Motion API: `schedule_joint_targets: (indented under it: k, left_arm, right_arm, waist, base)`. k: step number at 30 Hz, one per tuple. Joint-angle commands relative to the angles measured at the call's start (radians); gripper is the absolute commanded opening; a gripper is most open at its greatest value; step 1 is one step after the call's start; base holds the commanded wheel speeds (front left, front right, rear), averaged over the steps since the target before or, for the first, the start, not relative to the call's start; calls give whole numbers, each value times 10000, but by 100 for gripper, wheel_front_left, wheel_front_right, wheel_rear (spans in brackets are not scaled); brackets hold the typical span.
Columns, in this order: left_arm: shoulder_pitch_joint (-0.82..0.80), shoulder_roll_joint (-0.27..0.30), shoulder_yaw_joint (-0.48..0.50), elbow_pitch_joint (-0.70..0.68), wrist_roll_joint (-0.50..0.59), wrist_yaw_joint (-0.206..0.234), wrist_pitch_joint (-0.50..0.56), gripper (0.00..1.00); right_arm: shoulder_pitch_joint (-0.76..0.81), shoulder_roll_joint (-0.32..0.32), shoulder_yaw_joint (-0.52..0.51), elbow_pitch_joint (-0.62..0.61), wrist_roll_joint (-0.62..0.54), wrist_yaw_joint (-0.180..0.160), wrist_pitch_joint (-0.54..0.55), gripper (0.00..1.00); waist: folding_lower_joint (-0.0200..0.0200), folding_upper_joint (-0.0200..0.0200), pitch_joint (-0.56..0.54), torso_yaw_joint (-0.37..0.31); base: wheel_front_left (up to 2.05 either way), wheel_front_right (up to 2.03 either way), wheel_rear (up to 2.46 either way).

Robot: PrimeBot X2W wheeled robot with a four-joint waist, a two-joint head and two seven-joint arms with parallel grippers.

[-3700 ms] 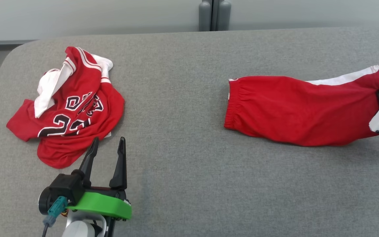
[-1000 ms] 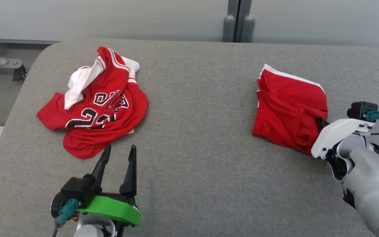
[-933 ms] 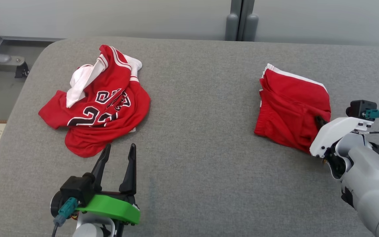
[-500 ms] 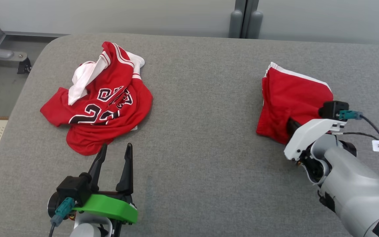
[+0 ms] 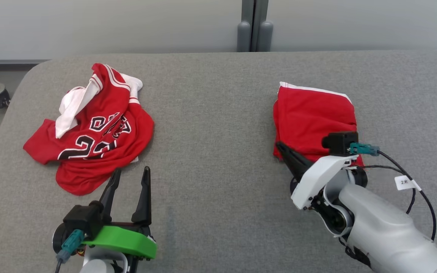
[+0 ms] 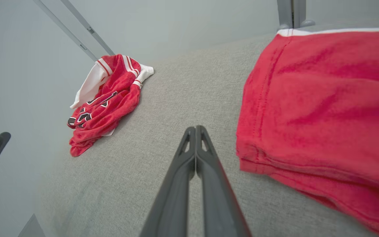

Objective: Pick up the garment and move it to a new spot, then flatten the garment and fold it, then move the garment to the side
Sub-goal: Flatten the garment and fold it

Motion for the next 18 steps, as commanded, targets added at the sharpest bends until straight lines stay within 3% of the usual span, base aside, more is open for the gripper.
schedule_joint_targets:
  k: [1, 5, 6, 7, 8, 9, 18]
  left_arm:
    - [143, 23, 84, -51, 74, -27, -2, 100]
    - [170, 25, 358, -202, 186, -26, -2, 100]
    - [207, 25, 472, -236, 223, -25, -2, 100]
    - [241, 26, 552, -273, 256, -25, -2, 100]
    - [282, 27, 668, -307, 296, -24, -2, 100]
    - [313, 28, 787, -333, 321, -24, -2, 100]
    - [517, 85, 1643, -467, 473, -25, -2, 100]
  right_arm:
    - [7, -200, -29, -143, 8, -9, -200, 0]
    - [-99, -654, -414, -497, -304, -9, -603, 0]
    - [-57, -757, -602, -577, -408, -9, -659, 14]
    - [-7, -850, -776, -651, -543, -9, -689, 38]
    - [68, -955, -1060, -729, -728, -10, -720, 85]
    - [171, -1063, -1426, -837, -960, -10, -727, 100]
    - [1845, -1025, -4561, -2196, -3488, -9, -734, 100]
  waist:
    - [0, 0, -175, -226]
    - [0, 0, -377, -491]
    - [0, 0, -448, -576]
    - [0, 0, -496, -634]
    - [0, 0, -555, -714]
    - [0, 0, -606, -783]
    - [0, 0, -915, -1218]
  base:
    - [0, 0, 0]
    - [0, 0, 0]
    - [0, 0, 0]
    - [0, 0, 0]
    - [0, 0, 0]
    - [0, 0, 0]
    - [0, 0, 0]
